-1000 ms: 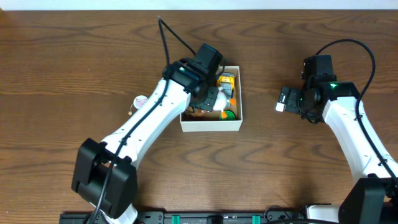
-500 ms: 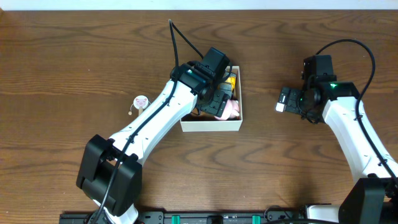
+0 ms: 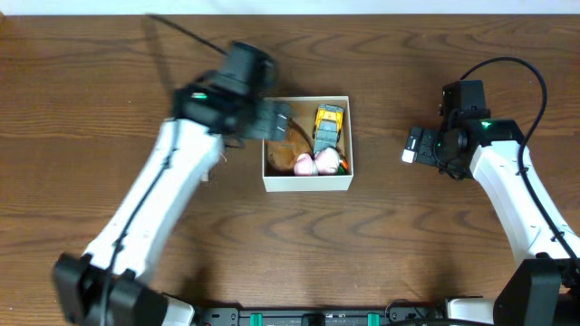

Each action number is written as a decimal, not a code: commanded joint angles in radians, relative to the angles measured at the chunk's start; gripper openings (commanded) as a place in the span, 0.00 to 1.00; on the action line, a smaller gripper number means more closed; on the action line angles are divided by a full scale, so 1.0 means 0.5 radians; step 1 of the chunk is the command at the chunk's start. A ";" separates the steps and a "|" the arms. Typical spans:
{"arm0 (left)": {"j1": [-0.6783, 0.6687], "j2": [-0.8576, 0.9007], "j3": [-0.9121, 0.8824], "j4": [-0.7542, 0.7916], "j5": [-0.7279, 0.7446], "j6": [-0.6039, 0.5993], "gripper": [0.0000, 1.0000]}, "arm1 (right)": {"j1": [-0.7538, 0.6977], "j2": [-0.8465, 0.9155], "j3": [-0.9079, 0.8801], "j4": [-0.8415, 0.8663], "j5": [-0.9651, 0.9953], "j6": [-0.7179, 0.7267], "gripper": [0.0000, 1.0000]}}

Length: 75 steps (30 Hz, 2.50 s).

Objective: Pack container
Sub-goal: 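Move left gripper over the pig-face rattle drum and grasp it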

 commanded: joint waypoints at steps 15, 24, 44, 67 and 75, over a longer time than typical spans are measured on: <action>0.493 0.588 -0.025 -0.260 -0.021 -0.163 0.98 | -0.014 0.002 -0.002 -0.003 0.008 -0.011 0.99; 0.493 0.818 -0.137 -0.262 -0.020 -0.163 0.99 | -0.014 0.002 -0.002 -0.010 0.008 -0.011 0.99; 0.493 0.835 -0.353 0.023 0.137 -0.108 1.00 | -0.014 0.002 -0.002 -0.038 0.008 -0.011 0.99; 0.494 0.836 -0.491 0.143 0.137 -0.110 0.87 | -0.014 0.002 -0.002 -0.059 0.008 -0.021 0.99; 0.495 0.836 -0.491 0.196 0.136 -0.110 0.64 | -0.014 0.002 -0.002 -0.063 0.008 -0.034 0.99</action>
